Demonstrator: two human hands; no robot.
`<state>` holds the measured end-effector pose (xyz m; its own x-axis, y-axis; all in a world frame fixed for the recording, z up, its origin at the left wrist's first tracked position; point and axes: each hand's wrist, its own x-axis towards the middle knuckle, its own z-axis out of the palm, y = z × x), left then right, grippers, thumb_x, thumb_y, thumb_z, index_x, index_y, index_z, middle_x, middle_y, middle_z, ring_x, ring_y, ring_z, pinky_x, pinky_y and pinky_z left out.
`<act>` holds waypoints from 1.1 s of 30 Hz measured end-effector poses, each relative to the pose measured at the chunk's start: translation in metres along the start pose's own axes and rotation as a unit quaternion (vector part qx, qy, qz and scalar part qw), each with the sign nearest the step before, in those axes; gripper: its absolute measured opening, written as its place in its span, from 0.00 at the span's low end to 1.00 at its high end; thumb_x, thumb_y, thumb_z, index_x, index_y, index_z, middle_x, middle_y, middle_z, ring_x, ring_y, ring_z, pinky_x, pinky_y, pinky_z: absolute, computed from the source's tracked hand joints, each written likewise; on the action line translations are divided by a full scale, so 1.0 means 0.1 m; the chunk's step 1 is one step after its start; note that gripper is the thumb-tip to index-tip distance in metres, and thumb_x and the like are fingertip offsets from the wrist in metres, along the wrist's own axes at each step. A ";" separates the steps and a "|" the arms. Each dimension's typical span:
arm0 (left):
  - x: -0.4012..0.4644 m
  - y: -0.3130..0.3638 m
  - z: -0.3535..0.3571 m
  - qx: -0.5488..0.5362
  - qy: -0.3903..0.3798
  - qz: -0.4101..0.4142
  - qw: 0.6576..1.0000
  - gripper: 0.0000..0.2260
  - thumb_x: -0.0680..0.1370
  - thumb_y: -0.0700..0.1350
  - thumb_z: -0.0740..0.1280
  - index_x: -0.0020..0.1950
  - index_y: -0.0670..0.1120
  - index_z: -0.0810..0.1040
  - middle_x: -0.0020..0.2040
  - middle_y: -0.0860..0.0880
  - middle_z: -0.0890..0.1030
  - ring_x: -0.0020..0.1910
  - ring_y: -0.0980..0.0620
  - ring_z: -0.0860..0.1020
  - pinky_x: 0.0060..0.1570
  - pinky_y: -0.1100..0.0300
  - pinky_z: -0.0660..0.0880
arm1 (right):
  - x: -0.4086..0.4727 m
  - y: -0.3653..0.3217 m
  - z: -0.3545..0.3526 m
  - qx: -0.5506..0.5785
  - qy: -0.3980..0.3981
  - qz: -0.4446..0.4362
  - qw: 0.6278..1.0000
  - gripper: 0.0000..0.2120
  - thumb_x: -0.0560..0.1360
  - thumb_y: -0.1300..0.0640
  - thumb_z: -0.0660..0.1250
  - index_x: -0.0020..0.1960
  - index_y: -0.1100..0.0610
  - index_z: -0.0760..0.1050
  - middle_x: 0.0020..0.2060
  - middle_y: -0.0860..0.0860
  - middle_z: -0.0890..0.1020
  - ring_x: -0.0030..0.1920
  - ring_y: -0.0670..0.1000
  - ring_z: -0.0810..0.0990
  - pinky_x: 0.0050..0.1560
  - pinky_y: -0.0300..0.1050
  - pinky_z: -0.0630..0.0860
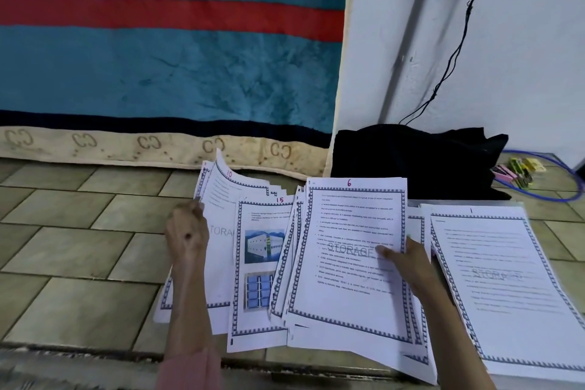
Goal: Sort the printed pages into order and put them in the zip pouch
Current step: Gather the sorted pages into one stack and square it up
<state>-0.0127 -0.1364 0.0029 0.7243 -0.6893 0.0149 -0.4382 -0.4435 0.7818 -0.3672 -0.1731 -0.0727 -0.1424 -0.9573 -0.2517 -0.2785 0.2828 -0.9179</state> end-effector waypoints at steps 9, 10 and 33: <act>-0.24 0.37 -0.34 0.000 0.072 0.086 0.994 0.09 0.77 0.44 0.64 0.53 0.45 0.81 0.50 0.41 0.83 0.48 0.40 0.80 0.47 0.54 0.72 | -0.05 -0.01 -0.02 0.028 -0.017 -0.003 0.999 0.17 0.72 0.63 0.70 0.61 0.63 0.75 0.53 0.56 0.82 0.55 0.55 0.80 0.58 0.49 0.74; -0.26 0.47 -0.44 0.005 0.053 0.112 0.992 0.09 0.78 0.45 0.63 0.54 0.45 0.79 0.51 0.41 0.83 0.49 0.41 0.79 0.46 0.56 0.71 | -0.07 -0.03 -0.02 0.035 -0.017 -0.002 0.999 0.17 0.72 0.63 0.70 0.60 0.63 0.75 0.53 0.56 0.82 0.55 0.55 0.80 0.58 0.49 0.74; -0.25 0.36 0.23 -0.298 -0.258 -0.080 0.915 0.14 0.79 0.39 0.61 0.64 0.39 0.73 0.56 0.41 0.77 0.40 0.52 0.81 0.42 0.61 0.78 | -0.07 -0.11 -0.38 0.252 -0.101 0.026 0.962 0.44 0.45 0.43 0.84 0.56 0.61 0.78 0.51 0.59 0.84 0.53 0.59 0.83 0.55 0.61 0.77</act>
<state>-0.0585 -0.1483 0.0167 0.3377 -0.8899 -0.3067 0.1326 -0.2777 0.9515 -0.3991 -0.1673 -0.0497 0.0577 -0.9492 -0.3093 0.2270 0.3142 -0.9218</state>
